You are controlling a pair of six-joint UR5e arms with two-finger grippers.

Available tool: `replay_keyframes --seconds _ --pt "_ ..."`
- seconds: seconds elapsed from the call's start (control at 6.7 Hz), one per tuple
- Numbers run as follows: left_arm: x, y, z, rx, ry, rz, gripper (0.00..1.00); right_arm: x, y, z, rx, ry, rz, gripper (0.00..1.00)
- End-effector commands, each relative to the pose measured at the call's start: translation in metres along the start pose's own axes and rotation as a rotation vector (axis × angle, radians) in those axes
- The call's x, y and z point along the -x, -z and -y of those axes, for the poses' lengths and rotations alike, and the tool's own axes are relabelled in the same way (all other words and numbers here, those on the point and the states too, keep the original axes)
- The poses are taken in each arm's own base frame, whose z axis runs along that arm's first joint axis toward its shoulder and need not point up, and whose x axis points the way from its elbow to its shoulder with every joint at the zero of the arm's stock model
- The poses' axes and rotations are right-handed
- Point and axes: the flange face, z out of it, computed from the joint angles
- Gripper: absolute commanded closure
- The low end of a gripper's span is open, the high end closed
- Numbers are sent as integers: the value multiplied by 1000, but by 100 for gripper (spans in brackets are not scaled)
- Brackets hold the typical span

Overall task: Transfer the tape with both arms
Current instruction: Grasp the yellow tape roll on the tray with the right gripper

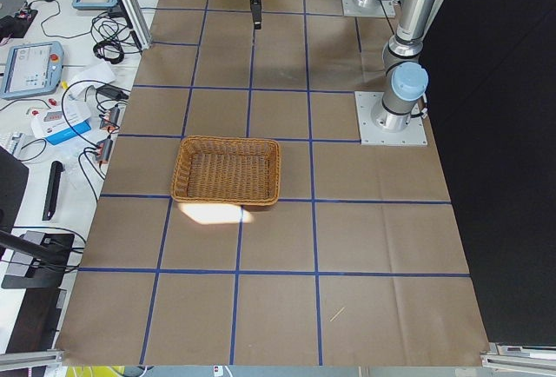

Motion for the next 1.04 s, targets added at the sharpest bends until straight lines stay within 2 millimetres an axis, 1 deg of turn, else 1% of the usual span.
replay_keyframes --seconds 0.0,0.15,0.3,0.45,0.6,0.75,0.9 --pt "0 0 0 1 1 0 0 -1 14 0 6 -11 -23 100" --pt "1 0 0 1 2 0 0 9 36 6 -8 -15 -41 100" --pt "0 -1 0 2 1 2 0 51 63 27 17 -78 -8 100" --pt "1 1 1 -2 2 -1 0 109 98 54 46 -100 -22 100" --pt "0 3 1 -5 1 -1 0 177 116 80 71 -157 6 98" --pt "0 4 3 -8 1 -3 0 248 111 108 111 -201 41 96" --pt "0 3 1 -7 2 -1 0 334 97 133 126 -199 83 94"
